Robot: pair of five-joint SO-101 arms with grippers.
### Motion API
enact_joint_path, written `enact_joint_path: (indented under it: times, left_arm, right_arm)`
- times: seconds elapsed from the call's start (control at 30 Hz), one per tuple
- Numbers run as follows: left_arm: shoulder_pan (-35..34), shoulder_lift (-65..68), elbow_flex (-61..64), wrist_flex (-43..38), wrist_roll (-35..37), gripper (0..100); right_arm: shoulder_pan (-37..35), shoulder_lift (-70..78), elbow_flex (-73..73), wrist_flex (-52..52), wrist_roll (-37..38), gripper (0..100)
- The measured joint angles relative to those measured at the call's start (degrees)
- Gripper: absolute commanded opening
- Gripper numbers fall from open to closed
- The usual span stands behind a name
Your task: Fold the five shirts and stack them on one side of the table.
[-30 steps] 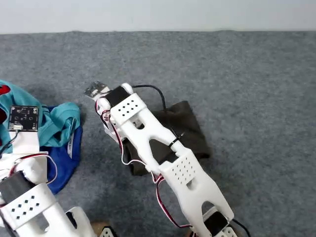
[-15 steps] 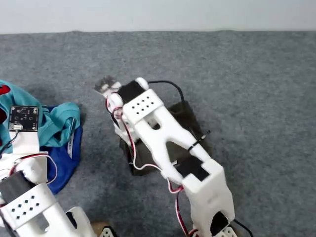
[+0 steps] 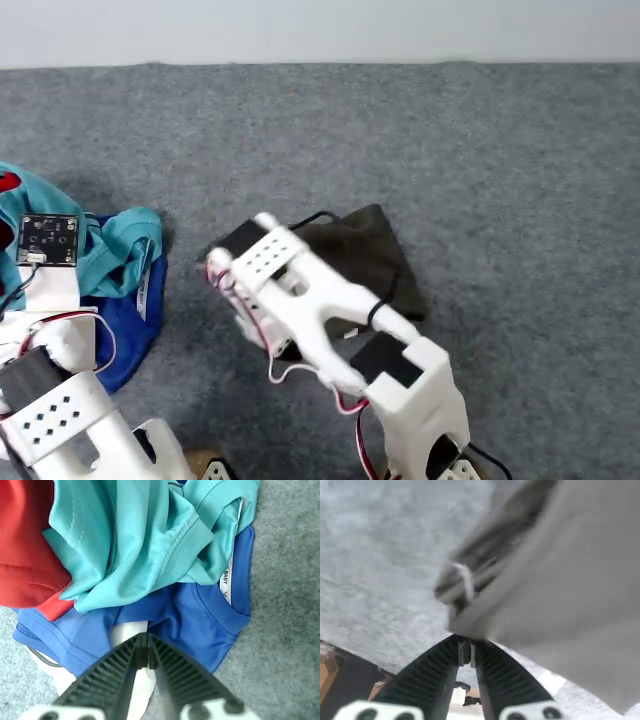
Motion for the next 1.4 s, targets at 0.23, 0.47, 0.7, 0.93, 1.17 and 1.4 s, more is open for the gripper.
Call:
enact_joint_path:
  times: [0.23,0.47,0.7,0.93,1.17,1.4]
  left_arm:
    - [0.0,0.0,0.0,-0.44,0.0,2]
    - [-0.09,0.0,0.0,-1.32,0.0,2]
    - [-0.09,0.0,0.0,-1.32,0.0,2]
    - [-0.09,0.0,0.0,-1.32,0.0,2]
    - [-0.09,0.0,0.0,-1.41,0.0,2]
    - [-0.09,0.0,0.0,-1.41,0.0,2]
  right_arm:
    - [-2.73,-2.2,0.09,1.76,3.08,0.9]
    - [3.25,-11.96,0.0,0.88,5.1,0.9]
    - [8.62,-6.59,0.0,-6.07,5.1,0.9]
    - [2.37,3.6,0.0,-7.56,5.54,0.9]
    - [-2.46,3.69,0.0,-4.31,5.54,0.9]
    - [1.58,-6.33,-0.26,-3.96,5.63,1.1]
